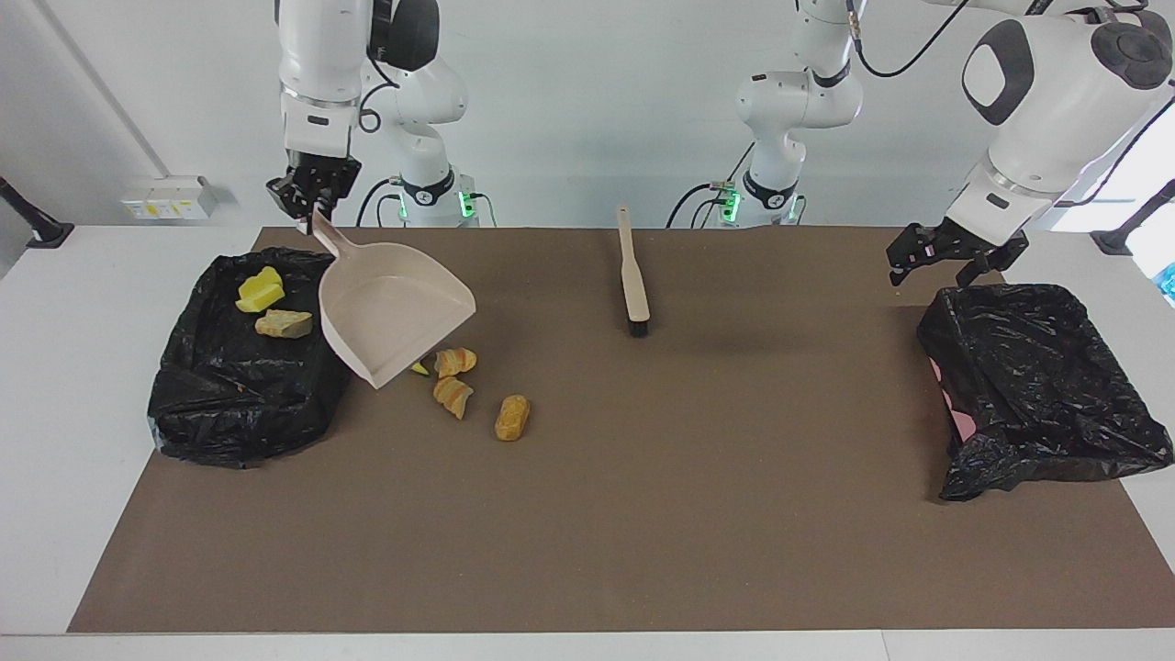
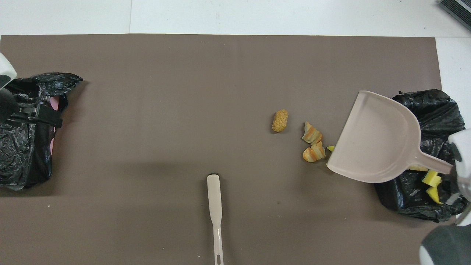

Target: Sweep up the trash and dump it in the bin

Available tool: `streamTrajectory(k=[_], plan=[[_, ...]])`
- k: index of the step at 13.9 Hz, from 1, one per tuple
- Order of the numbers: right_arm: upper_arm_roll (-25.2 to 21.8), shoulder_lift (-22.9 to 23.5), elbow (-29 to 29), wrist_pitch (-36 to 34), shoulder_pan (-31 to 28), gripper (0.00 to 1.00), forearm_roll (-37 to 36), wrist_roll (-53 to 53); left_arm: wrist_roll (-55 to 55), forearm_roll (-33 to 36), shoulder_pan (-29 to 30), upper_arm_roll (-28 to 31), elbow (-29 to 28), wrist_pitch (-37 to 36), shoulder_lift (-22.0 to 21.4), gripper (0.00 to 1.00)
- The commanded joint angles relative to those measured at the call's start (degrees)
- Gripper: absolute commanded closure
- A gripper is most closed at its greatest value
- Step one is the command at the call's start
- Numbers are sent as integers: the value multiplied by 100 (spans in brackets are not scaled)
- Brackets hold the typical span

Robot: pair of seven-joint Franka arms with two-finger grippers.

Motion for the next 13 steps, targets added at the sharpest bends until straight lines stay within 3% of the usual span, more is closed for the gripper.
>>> streamTrajectory(k=[1, 4, 9, 13], plan=[[473, 725, 765, -130, -45, 100, 429, 1605, -89, 99, -93, -17, -104, -185, -212, 0], [1002, 1427, 1239, -25, -36, 100, 1051, 3863, -124, 91, -137, -17, -544, -2, -555, 0], [1029, 2860, 1925, 527, 1070, 100, 1045, 6510, -133, 91, -138, -17, -632, 34, -599, 0], [1003, 4142, 3164, 608, 1677, 100, 1028, 7136, -54, 91, -208, -17, -668, 271, -564, 0]])
